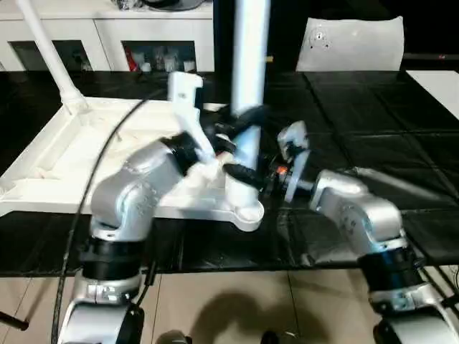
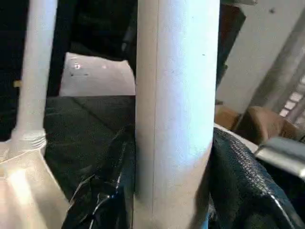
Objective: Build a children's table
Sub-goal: Pick table leg
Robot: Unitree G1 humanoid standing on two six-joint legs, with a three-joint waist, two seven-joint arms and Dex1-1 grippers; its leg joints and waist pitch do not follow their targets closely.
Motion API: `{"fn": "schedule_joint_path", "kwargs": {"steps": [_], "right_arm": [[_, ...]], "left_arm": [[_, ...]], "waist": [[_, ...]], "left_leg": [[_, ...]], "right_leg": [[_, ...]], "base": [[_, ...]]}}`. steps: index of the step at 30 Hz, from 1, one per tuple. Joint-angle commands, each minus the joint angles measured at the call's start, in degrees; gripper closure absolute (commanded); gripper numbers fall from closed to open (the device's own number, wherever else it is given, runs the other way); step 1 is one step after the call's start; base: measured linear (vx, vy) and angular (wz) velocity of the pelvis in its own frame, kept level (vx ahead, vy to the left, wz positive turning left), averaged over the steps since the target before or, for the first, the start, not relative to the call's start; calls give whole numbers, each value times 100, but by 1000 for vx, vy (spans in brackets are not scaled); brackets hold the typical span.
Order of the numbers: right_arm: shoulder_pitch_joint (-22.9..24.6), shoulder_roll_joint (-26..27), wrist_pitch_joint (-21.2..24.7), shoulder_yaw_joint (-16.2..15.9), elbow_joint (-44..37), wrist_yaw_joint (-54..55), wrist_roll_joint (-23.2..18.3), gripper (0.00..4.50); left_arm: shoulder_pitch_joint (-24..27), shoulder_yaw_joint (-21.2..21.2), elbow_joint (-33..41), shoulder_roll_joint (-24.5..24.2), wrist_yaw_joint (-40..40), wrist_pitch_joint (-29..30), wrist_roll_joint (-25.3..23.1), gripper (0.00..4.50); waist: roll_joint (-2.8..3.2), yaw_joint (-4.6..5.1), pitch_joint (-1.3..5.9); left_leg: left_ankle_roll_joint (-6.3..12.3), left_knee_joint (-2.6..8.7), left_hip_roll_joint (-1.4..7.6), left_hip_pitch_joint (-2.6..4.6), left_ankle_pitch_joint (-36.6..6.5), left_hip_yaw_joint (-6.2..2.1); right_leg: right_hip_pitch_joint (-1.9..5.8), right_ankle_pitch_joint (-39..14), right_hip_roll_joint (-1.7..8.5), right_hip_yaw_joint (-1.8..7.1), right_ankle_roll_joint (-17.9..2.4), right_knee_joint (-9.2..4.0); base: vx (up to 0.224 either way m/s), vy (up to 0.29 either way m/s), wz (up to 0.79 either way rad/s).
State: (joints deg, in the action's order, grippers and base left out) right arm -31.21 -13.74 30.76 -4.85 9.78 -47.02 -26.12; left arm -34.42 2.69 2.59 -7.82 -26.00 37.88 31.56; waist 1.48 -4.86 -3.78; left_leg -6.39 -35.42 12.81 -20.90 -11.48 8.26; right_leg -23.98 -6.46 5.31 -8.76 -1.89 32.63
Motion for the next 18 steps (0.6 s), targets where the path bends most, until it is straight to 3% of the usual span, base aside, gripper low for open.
{"fn": "schedule_joint_path", "kwargs": {"steps": [1,6,14,18], "right_arm": [[-141,-113,108,183,98,-112,-128,150],[-305,-372,235,184,251,-465,-193,129],[-445,-815,345,-151,336,-1390,-185,125],[-480,-899,479,-276,339,-1786,-260,124]], "left_arm": [[-153,-18,15,-87,-204,42,42,267],[-228,-133,-14,-231,-500,96,124,267],[-375,-322,-3,-345,-1024,248,299,267],[-435,-460,13,-434,-1304,259,322,267]], "waist": [[-56,19,524],[-61,2,526],[-87,-11,527],[-93,-9,515]], "left_leg": [[351,371,-44,-13,-690,104],[375,368,-42,-1,-716,109],[414,355,-36,-35,-587,118],[415,355,-45,-23,-679,119]], "right_leg": [[400,-2615,224,208,-127,-438],[404,-2596,222,215,-192,-427],[423,-2459,234,231,-319,-388],[419,-2657,227,216,-262,-420]], "base": [[0,0,0],[0,0,0],[0,0,0],[0,0,0]]}}
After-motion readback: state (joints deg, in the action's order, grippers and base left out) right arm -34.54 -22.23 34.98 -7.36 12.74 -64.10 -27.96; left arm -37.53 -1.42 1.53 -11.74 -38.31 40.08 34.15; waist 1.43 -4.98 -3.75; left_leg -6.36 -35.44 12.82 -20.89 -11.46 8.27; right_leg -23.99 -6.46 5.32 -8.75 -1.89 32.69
